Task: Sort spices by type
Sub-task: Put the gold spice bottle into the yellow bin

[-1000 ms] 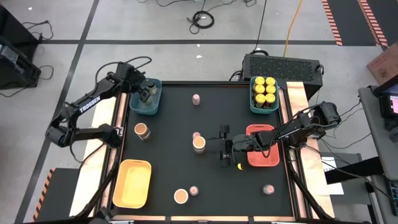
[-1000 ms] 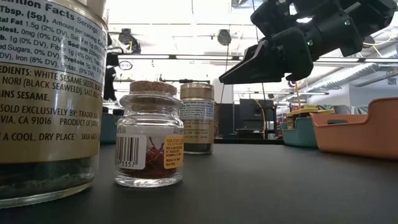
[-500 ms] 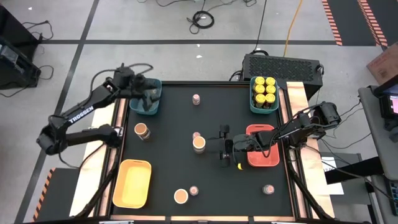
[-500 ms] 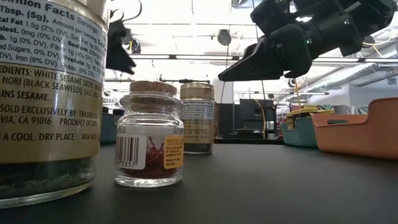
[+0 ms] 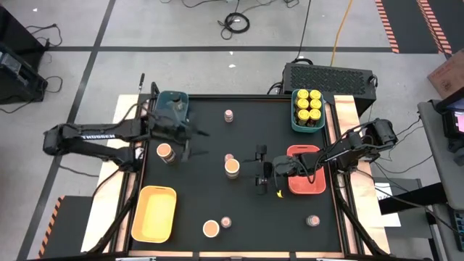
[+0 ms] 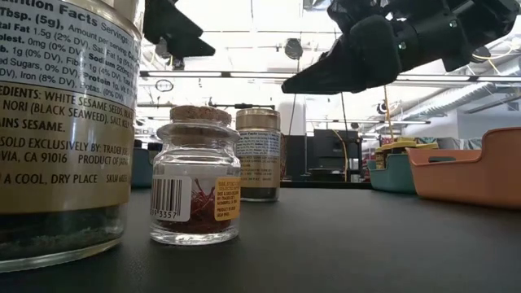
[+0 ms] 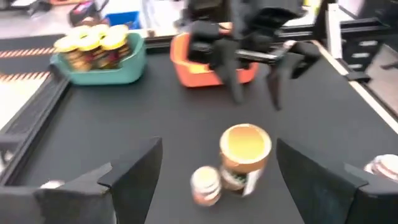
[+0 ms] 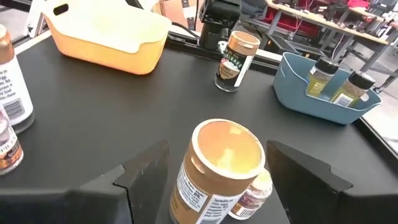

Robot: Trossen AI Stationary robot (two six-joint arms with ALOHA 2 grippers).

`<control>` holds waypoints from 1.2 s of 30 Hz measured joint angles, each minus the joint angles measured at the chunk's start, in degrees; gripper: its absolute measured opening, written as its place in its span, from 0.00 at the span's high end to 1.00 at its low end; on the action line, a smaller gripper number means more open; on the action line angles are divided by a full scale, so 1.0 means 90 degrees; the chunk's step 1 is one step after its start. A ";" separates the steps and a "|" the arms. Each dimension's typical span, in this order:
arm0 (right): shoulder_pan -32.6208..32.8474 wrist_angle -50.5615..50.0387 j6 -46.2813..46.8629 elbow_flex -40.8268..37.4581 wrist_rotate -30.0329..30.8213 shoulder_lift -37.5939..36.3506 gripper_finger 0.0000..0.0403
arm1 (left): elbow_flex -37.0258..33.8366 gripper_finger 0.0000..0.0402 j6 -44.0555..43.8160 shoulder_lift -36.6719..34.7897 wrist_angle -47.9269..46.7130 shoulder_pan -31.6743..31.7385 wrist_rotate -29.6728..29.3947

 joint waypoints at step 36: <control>0.1924 -0.1986 0.2992 0.0488 0.0010 0.0002 0.35 | -0.0007 0.22 -0.0446 0.2859 0.2870 -0.1720 -0.1233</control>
